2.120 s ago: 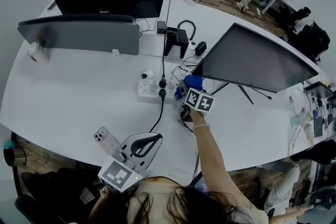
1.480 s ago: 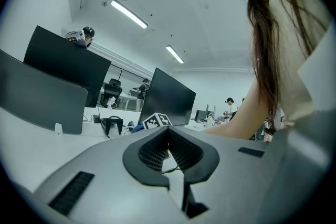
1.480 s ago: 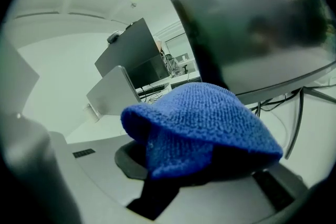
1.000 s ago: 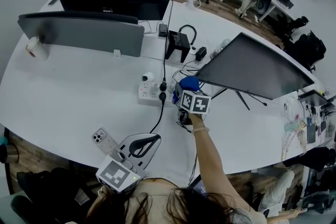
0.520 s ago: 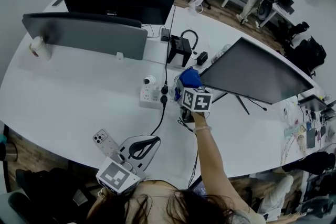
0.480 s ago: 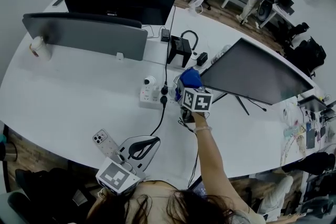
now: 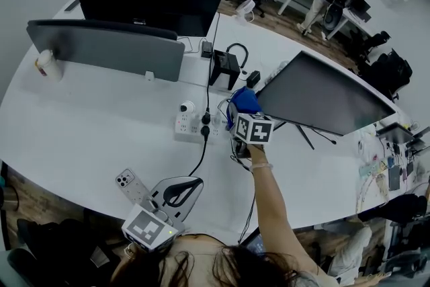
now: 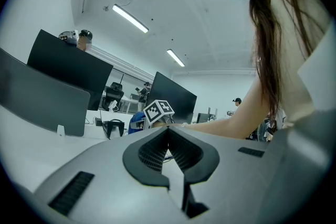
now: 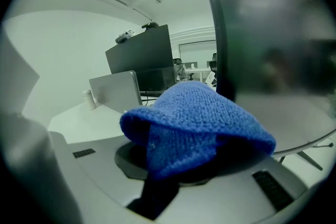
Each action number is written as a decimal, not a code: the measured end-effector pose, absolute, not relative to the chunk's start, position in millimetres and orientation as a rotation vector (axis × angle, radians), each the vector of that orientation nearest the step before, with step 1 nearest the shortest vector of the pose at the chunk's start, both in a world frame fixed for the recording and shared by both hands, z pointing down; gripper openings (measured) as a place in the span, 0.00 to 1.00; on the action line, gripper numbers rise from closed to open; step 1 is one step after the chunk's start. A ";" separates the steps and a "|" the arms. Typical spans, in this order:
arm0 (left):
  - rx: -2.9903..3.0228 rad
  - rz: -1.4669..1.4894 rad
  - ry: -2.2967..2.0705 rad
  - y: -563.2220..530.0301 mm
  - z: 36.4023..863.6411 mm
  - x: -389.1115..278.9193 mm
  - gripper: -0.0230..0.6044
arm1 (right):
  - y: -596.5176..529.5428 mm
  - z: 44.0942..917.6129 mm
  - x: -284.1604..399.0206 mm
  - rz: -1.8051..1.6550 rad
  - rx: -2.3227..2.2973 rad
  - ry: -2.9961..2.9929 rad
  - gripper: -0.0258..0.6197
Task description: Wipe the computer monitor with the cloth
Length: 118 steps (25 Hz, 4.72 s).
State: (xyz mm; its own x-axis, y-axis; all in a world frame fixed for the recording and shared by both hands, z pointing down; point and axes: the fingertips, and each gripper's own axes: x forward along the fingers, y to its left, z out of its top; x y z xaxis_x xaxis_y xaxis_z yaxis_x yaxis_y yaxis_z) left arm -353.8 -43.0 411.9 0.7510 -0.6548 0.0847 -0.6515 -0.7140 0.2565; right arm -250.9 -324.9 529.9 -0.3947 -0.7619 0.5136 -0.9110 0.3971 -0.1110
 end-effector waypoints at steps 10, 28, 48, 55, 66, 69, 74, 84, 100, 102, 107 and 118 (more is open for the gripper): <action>2.677 -0.022 -1.041 -41.2 412.7 -360.2 0.05 | -327.1 515.3 -248.2 0.502 1.467 -2.274 0.17; 2.680 0.006 -1.031 -40.9 417.7 -363.6 0.05 | -327.7 473.4 -248.0 0.436 1.502 -2.344 0.17; 2.678 0.056 -1.076 -32.3 421.6 -376.3 0.05 | -323.7 432.4 -243.8 0.339 1.540 -2.388 0.17; 2.683 0.054 -1.089 -29.9 420.9 -376.2 0.05 | -324.5 421.6 -242.9 0.317 1.558 -2.396 0.17; 2.700 0.063 -1.059 -24.1 418.5 -366.8 0.05 | -320.8 393.1 -242.2 0.282 1.571 -2.443 0.17; 2.707 0.066 -1.052 -22.8 419.0 -365.4 0.05 | -320.3 386.4 -242.1 0.275 1.579 -2.451 0.17; 2.711 0.065 -1.037 -19.8 418.9 -365.4 0.05 | -317.4 375.3 -241.4 0.281 1.604 -2.458 0.17; 2.724 0.056 -1.017 -16.7 417.5 -363.8 0.05 | -315.5 354.1 -239.6 0.230 1.635 -2.464 0.17; 2.738 0.039 -0.995 -18.2 414.2 -360.2 0.05 | -315.3 331.8 -239.3 0.169 1.634 -2.477 0.17; 2.736 0.038 -0.997 -18.4 414.6 -360.4 0.05 | -314.5 328.7 -239.2 0.163 1.634 -2.483 0.17; 2.732 0.038 -1.000 -20.1 415.7 -360.5 0.05 | -313.3 314.6 -239.1 0.137 1.644 -2.509 0.17; 2.732 0.023 -1.002 -19.6 413.7 -361.1 0.05 | -309.4 294.8 -238.3 0.096 1.653 -2.532 0.17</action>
